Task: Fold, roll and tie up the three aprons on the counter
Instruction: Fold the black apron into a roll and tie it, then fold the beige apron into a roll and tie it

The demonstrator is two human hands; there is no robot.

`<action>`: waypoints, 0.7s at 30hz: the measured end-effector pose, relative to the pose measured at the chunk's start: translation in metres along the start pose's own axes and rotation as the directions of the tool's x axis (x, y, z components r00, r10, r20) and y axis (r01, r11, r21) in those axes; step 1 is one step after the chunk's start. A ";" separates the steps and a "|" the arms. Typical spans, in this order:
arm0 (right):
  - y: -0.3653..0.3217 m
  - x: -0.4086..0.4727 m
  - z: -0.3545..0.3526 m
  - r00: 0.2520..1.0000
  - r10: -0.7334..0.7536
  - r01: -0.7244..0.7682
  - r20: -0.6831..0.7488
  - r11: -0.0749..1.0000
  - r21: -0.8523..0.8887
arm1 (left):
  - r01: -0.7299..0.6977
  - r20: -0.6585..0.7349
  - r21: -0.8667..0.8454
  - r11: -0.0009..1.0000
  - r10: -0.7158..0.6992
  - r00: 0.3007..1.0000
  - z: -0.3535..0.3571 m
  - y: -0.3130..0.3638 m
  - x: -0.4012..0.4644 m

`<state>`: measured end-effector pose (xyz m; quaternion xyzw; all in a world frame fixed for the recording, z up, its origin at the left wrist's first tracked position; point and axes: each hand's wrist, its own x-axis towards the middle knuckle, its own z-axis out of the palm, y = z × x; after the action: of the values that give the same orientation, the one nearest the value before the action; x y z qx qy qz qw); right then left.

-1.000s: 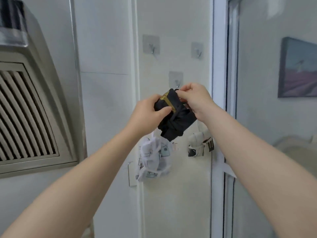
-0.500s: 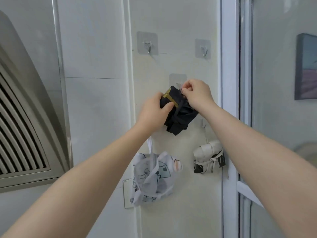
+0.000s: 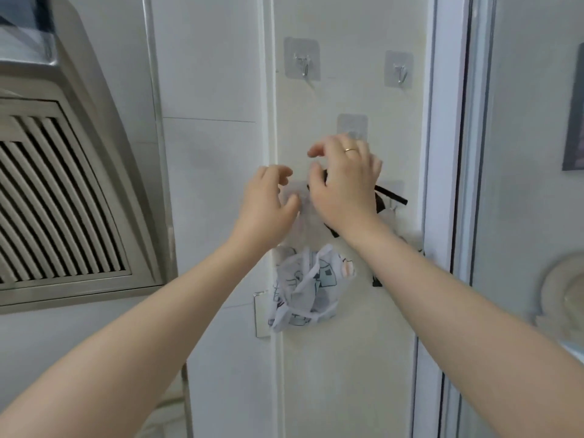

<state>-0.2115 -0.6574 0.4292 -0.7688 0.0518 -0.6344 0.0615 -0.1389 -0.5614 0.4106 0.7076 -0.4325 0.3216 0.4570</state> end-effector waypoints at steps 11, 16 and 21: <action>-0.172 -0.140 0.097 0.615 -0.078 -0.152 0.785 0.965 0.214 | 0.163 0.361 0.450 0.878 -0.346 0.866 -0.155 -0.148 -0.179; -0.256 -0.239 0.172 0.402 -0.062 -0.200 0.913 0.968 0.154 | 0.139 0.509 0.551 0.823 -0.463 0.726 -0.248 -0.238 -0.265; -0.324 -0.346 0.218 0.203 -0.008 -0.172 0.979 0.984 0.044 | 0.155 0.546 0.626 0.765 -0.571 0.613 -0.333 -0.318 -0.346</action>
<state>-0.0625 -0.2768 0.1050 -0.9856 -0.0032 -0.0066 0.1687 -0.0153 -0.0774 0.1237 0.9450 -0.3099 0.0223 0.1020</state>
